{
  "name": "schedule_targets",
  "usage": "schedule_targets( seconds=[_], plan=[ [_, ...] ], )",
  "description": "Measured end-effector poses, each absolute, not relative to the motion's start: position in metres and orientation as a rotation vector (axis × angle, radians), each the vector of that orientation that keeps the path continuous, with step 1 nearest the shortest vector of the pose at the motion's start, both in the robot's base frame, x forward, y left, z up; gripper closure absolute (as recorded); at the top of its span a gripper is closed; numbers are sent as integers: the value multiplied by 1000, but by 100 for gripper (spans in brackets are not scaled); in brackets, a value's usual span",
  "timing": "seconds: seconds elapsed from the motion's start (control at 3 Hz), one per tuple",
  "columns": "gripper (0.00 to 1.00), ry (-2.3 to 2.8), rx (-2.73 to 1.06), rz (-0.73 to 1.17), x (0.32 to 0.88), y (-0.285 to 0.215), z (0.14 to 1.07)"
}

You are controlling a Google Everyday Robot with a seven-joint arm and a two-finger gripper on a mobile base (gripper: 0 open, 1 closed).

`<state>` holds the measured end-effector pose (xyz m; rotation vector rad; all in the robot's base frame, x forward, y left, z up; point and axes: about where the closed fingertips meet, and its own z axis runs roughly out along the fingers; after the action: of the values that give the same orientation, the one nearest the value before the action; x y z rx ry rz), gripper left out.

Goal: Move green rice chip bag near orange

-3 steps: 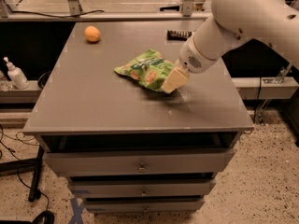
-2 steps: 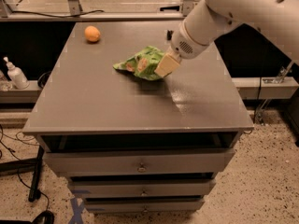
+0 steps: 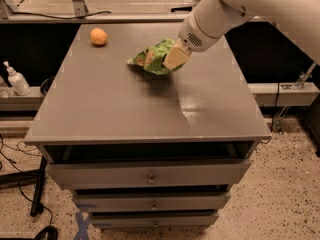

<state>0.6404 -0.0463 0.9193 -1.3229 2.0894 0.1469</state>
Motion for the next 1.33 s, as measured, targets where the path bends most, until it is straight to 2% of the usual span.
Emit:
schedule_targets(
  seconds=[0.33,1.33],
  plan=[
    [100,2094,-1312,126,642,-47,918],
    [100,2071,-1167,-35,771,-61,898]
  ],
)
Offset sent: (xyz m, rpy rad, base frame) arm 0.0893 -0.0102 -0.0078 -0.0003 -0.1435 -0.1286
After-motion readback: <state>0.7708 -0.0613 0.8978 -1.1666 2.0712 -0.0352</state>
